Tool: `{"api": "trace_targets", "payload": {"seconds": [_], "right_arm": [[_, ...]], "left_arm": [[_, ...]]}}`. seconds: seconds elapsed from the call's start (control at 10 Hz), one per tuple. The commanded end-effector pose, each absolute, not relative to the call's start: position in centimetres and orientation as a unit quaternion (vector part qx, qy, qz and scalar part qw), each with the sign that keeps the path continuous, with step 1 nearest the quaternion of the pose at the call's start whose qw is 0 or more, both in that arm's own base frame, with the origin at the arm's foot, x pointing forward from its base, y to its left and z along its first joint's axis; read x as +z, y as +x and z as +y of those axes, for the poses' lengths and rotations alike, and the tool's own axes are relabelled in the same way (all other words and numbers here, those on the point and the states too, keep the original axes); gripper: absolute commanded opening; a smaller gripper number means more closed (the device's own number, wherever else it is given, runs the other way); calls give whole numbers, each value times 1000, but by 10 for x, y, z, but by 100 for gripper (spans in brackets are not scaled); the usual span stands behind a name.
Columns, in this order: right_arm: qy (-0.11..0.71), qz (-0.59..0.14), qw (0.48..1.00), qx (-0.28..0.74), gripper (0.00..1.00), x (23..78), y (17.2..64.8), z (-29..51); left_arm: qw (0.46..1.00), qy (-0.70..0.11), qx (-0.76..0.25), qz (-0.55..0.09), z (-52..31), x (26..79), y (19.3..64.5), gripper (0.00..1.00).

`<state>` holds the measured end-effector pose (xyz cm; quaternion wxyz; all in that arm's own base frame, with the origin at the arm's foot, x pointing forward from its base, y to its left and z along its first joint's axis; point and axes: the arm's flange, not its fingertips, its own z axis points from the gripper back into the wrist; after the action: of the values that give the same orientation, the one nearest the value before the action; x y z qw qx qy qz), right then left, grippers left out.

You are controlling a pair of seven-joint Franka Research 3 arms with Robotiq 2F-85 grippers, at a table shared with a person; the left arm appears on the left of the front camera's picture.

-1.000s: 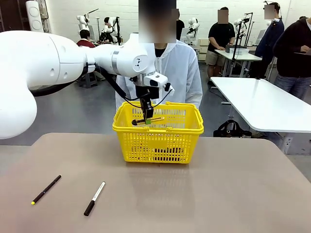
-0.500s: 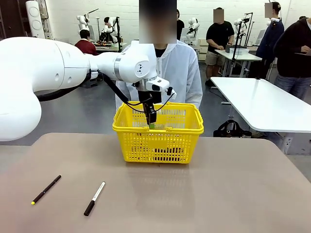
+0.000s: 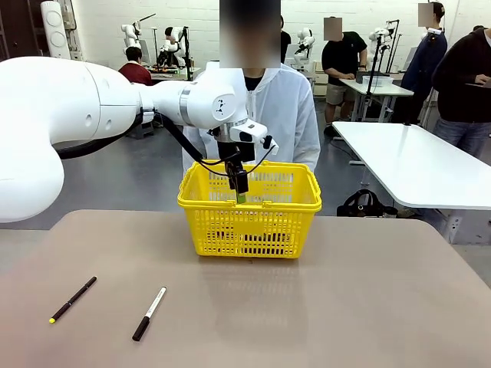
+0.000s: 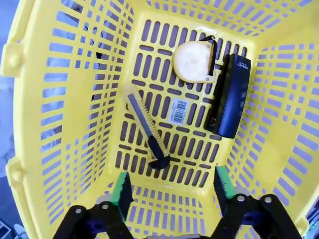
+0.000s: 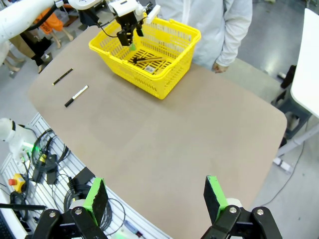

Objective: Place the items the person wants into the basket.
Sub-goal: Pick up the item the person points to and place it in the Market Basket.

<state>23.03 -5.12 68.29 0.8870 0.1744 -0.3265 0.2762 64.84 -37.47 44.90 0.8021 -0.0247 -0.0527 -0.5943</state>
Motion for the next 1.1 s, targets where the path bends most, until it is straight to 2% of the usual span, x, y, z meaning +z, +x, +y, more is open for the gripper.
{"api": "trace_targets", "payload": {"seconds": [0.0,0.5,1.0], "right_arm": [[174,-326,887,277,100,682,231,-50],[174,-326,887,277,100,682,231,-50],[174,-326,887,277,100,682,231,-50]], "left_arm": [[798,-32,-599,-58,-371,459,647,100],[805,-48,-589,-53,-365,479,632,100],[832,-58,-532,-149,-256,588,457,100]]}}
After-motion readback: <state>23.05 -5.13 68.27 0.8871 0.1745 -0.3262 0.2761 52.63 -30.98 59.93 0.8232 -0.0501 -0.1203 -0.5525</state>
